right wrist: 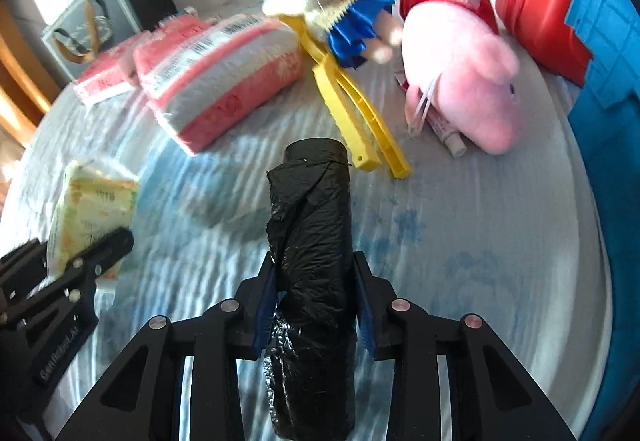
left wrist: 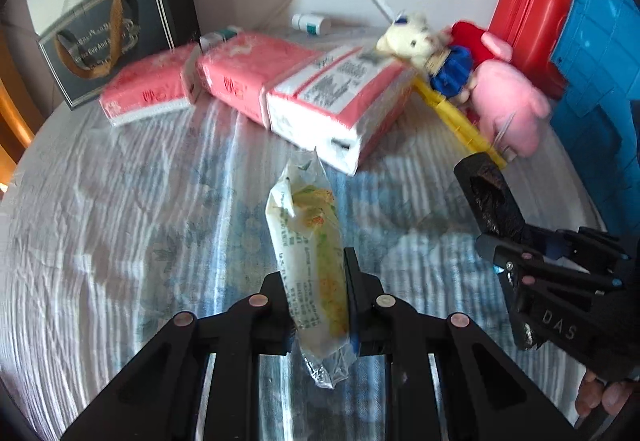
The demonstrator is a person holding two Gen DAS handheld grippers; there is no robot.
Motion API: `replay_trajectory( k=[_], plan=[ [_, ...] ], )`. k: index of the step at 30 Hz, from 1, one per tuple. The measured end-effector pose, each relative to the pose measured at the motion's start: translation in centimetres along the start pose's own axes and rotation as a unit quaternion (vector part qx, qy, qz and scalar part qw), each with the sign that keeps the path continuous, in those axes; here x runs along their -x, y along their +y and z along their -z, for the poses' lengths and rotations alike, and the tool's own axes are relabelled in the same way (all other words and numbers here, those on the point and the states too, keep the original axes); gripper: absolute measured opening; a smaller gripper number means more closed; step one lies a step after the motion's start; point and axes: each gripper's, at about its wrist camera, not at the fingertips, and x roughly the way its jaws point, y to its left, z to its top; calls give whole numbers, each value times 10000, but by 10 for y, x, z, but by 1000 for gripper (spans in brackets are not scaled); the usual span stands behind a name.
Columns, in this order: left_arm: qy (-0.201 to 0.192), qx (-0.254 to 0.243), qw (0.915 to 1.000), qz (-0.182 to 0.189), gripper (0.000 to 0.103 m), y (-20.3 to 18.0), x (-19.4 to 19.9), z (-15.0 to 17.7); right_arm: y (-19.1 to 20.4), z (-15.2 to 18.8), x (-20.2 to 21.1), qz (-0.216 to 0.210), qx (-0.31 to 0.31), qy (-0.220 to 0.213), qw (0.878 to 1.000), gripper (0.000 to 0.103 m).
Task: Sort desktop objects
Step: 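Carry snack bag and umbrella into the blue bin and open both grippers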
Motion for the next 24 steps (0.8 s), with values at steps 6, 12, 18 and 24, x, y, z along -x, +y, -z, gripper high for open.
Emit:
replay_trajectory(
  k=[6, 12, 18, 24],
  plan=[
    [-672, -117, 9977, 36, 19, -16, 63, -14, 5, 14, 74, -202, 20, -676, 9975, 34],
    [-1481, -295, 9885, 69, 19, -32, 149, -16, 53, 3, 149, -178, 173, -1625, 9864, 34],
    [-2168, -572, 9742, 247, 19, -67, 226, -3, 59, 33, 248, -82, 200, -2616, 9649, 34],
    [-2681, -924, 9574, 545, 19, -118, 286, 12, 43, 73, 328, 252, 83, -3389, 9405, 34]
  ],
)
